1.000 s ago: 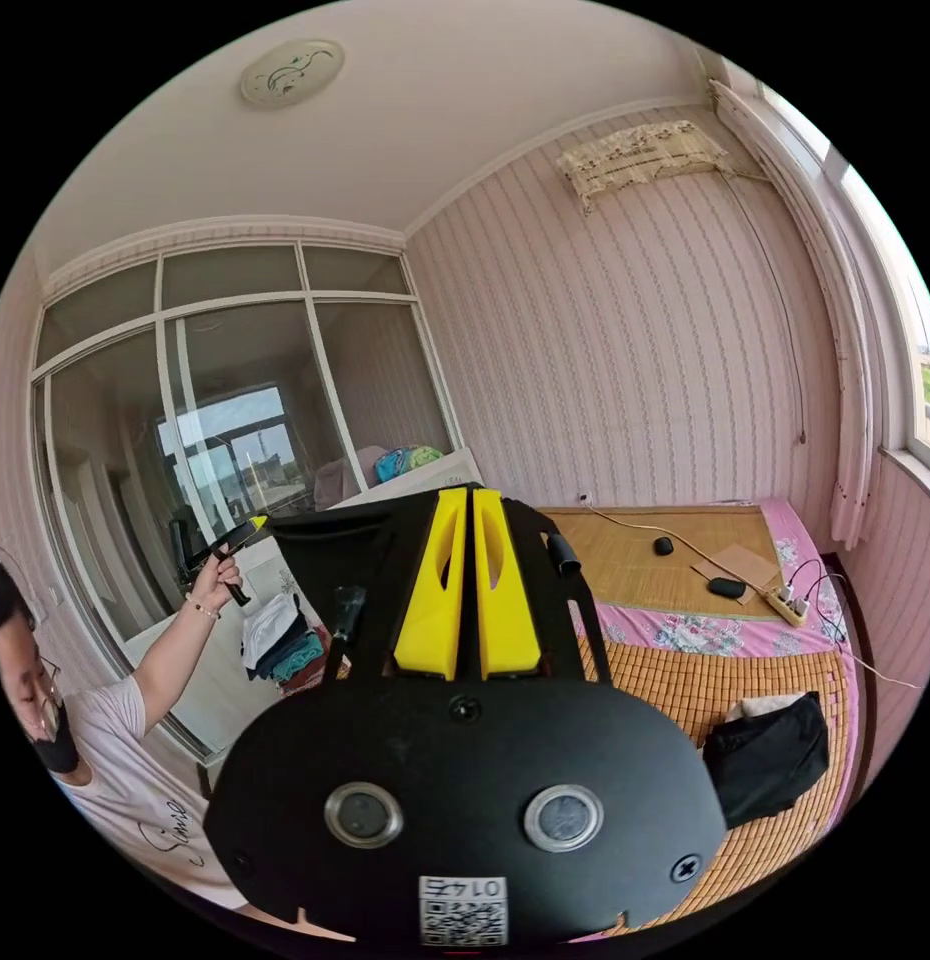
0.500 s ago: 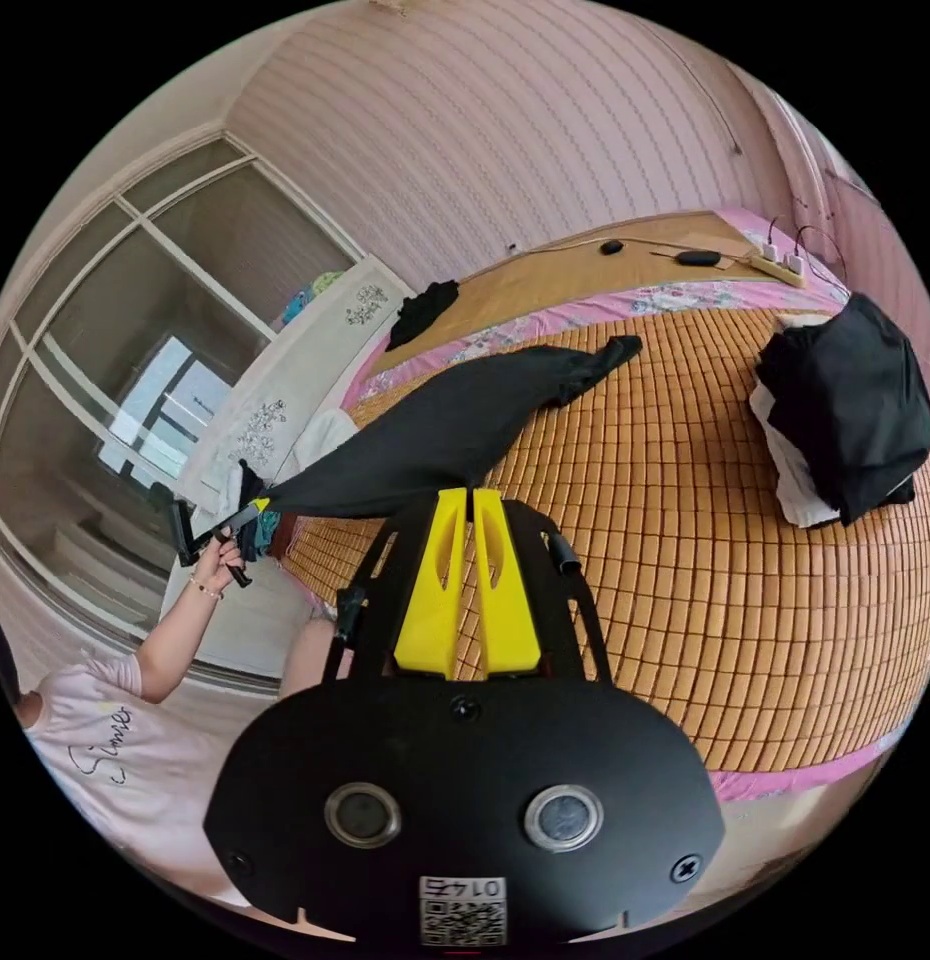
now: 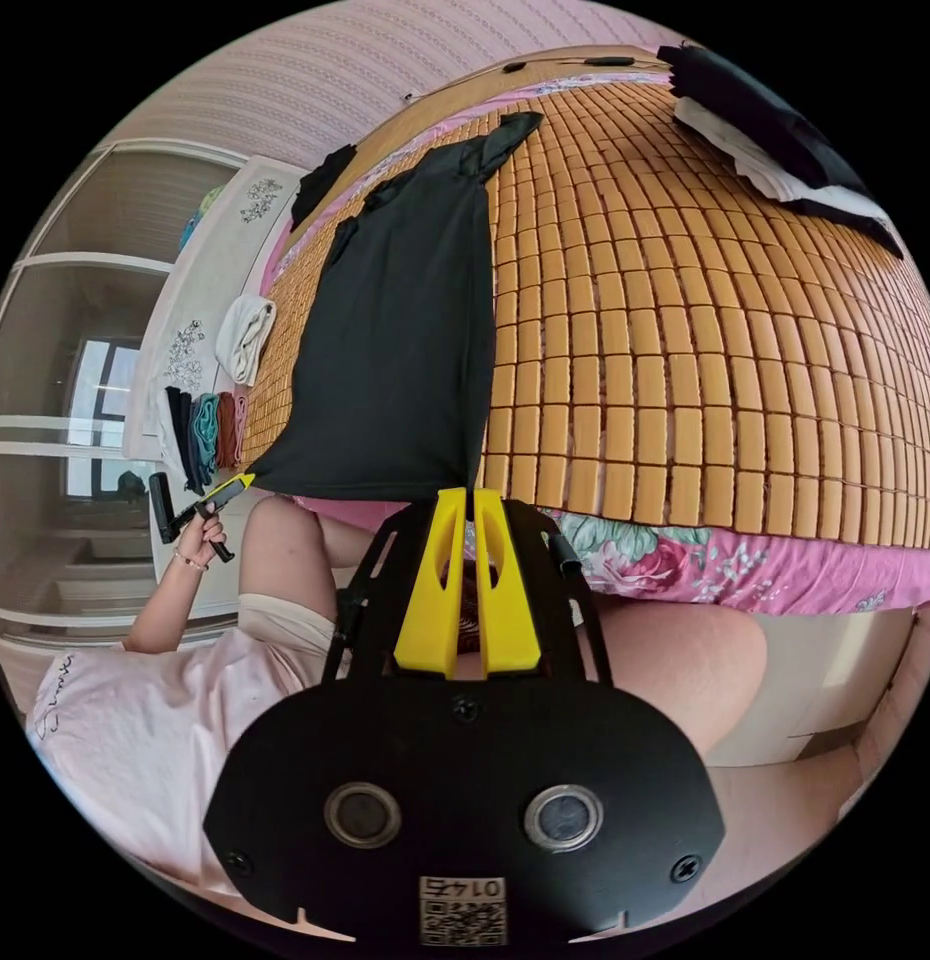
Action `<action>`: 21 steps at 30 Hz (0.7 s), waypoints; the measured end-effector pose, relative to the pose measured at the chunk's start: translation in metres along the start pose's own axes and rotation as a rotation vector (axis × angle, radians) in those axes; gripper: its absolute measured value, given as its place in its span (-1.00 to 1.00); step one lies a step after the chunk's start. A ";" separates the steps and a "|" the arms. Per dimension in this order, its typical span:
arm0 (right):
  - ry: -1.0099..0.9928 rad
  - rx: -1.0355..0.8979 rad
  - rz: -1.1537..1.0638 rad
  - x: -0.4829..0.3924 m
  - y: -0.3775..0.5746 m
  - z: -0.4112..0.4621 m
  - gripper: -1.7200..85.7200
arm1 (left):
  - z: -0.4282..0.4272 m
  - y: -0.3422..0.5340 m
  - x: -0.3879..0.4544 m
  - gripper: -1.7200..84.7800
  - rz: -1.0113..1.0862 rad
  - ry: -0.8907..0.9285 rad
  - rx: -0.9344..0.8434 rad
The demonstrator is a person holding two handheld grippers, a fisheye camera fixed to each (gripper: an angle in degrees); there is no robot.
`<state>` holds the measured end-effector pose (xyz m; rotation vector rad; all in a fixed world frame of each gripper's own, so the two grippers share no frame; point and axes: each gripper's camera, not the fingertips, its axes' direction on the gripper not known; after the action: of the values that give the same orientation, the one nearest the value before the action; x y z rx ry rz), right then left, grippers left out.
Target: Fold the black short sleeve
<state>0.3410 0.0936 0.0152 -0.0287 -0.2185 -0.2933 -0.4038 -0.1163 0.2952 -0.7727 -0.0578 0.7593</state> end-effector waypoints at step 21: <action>0.211 -0.105 -0.131 -0.012 -0.017 0.012 -0.82 | -0.097 -0.060 0.096 -0.87 0.075 -0.105 -0.027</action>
<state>0.3221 0.0819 0.0241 -0.0873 0.0046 -0.4349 -0.2663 -0.1424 0.2426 -0.7637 -0.1340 0.8717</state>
